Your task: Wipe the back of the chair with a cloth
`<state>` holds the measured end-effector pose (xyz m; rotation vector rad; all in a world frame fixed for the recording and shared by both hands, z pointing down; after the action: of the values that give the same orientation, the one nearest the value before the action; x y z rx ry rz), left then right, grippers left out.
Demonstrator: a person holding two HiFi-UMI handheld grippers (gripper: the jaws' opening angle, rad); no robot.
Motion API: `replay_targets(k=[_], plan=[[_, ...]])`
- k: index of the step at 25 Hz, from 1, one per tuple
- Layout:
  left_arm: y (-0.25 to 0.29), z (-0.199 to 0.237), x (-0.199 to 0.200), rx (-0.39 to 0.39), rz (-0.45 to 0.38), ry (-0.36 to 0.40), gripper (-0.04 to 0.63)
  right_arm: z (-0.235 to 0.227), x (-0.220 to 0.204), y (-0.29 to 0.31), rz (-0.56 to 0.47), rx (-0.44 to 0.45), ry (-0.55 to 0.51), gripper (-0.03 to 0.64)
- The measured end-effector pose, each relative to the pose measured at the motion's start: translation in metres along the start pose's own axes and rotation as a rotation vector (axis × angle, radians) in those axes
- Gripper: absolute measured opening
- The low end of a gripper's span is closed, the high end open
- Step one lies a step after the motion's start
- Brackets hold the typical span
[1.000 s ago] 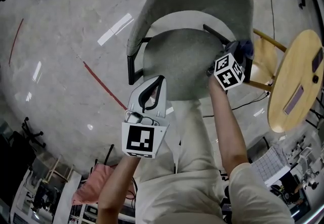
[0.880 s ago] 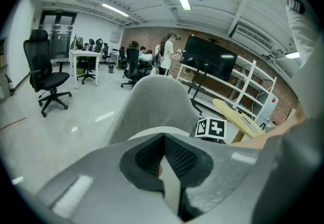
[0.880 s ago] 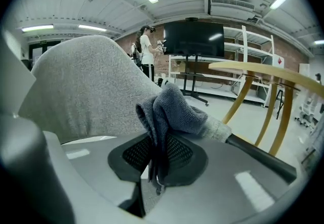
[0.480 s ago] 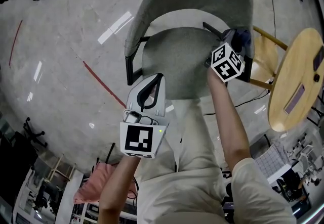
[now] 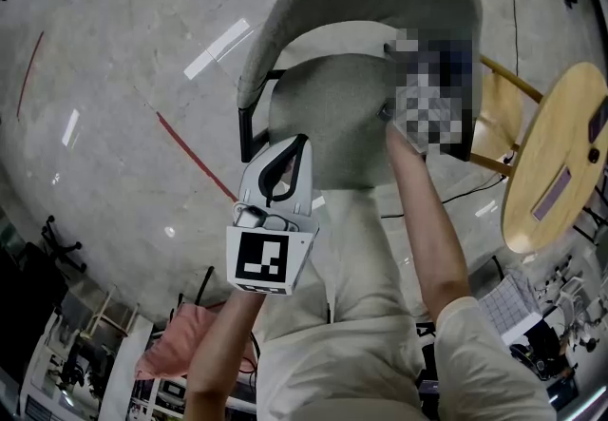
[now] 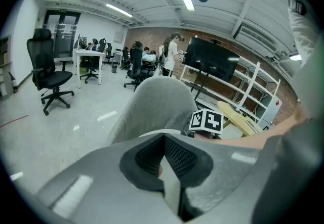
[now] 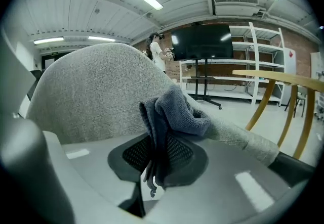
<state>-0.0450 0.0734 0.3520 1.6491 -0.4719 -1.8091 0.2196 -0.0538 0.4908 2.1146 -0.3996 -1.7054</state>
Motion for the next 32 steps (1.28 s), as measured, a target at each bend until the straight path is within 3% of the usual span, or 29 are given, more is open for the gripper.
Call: replay_targets(k=[11, 22, 32], plan=[[0.005, 0.004, 0.003, -0.001, -0.003, -0.004, 0.001, 0.028, 0.021, 0.005, -0.047, 0.067, 0.008, 0.071], [0.007, 0.014, 0.006, 0.008, -0.009, -0.014, 0.001, 0.063, 0.048, 0.009, -0.11, 0.16, -0.071, 0.071], [0.004, 0.026, 0.0, 0.026, -0.005, -0.031, 0.001, 0.103, 0.057, 0.014, -0.12, 0.264, -0.277, 0.075]])
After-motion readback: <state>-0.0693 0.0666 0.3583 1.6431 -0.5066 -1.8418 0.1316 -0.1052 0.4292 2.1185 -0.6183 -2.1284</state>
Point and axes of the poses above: the fingertips, and each gripper's own axes: y forward along the fingers, z to its left, x out of its top, the point moved 5 cm from there along -y, backward along the fingers, and after that the axes turned 14 degrees about x, right-handed, at the moved point
